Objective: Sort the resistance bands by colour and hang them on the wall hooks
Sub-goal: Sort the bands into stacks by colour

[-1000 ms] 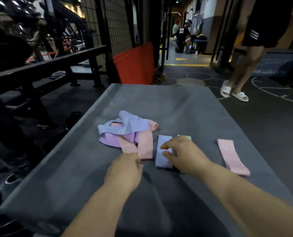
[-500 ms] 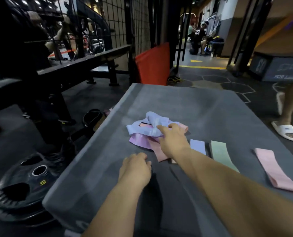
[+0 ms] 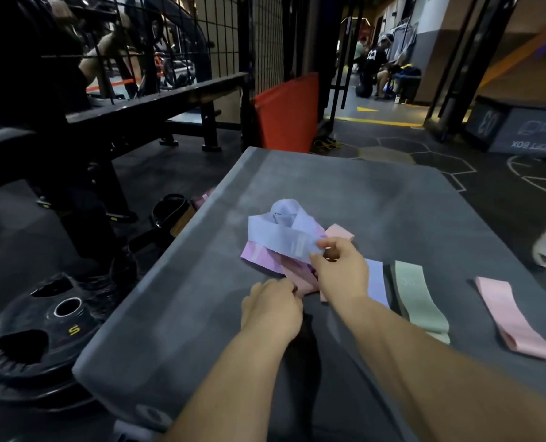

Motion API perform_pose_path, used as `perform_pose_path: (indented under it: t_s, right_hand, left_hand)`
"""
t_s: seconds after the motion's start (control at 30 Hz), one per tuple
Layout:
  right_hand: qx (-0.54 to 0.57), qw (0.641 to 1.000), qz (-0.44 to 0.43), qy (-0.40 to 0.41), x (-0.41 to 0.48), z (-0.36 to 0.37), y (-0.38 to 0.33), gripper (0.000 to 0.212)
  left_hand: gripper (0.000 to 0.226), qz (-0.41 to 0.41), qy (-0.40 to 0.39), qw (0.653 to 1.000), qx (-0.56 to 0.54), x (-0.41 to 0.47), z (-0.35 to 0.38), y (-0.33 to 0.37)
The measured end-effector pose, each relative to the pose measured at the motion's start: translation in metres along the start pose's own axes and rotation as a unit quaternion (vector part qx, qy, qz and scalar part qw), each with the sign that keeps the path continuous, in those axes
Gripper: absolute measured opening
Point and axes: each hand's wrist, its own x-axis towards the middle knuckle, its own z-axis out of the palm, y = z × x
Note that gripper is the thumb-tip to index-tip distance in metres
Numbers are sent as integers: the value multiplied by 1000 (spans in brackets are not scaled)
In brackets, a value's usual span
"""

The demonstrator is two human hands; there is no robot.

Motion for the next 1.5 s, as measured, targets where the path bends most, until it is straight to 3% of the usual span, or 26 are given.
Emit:
perform_pose_path:
  t_s: [0.13, 0.27, 0.33, 0.4, 0.43, 0.5, 0.57, 0.67, 0.77, 0.93, 1.13, 1.2, 1.3, 1.5]
  right_hand:
    - [102, 990, 93, -12, -19, -4, 7, 35]
    - [247, 949, 195, -34, -37, -11, 6, 14]
    - [308, 915, 260, -36, -44, -17, 1, 19]
    - [331, 894, 296, -60, -54, -25, 1, 13]
    - [341, 889, 297, -76, -61, -29, 0, 13]
    - [358, 878, 304, -91, -71, -38, 5, 18]
    - [350, 875, 315, -110, -81, -46, 8, 18]
    - [304, 882, 336, -133, -93, -57, 13, 16]
    - [245, 891, 343, -166, -104, -69, 18, 12]
    - [129, 904, 329, -243, -112, -96, 21, 4]
    - [37, 901, 327, -284, -108, -138, 33, 9]
    - [13, 905, 323, -277, -105, -151, 38, 10]
    - [-17, 915, 312, -255, -102, -169, 44, 9]
    - [-103, 928, 262, -245, -100, -197, 47, 16]
  left_hand:
    - [30, 6, -5, 999, 44, -7, 1, 5]
    - [41, -50, -72, 984, -156, -11, 0, 9]
    - [38, -85, -75, 945, -306, -14, -6, 14]
    - [27, -146, -85, 867, -468, -21, -12, 18]
    - [26, -170, -94, 833, -518, -24, -13, 18]
    - [35, -188, -112, 810, -545, -26, -11, 16]
    - [35, -178, -112, 834, -510, -25, -4, 15]
    - [18, -140, -93, 880, -444, -25, 7, 15]
    - [17, -142, -85, 897, -411, -28, 12, 17]
    - [45, -161, -94, 897, -401, -34, 19, 18]
    - [25, -181, -68, 901, -389, -47, 21, 17]
    - [29, -188, -60, 901, -386, -53, 21, 20]
    - [39, -213, -52, 881, -420, -62, 23, 27]
    - [11, -255, -46, 842, -473, -84, 22, 40]
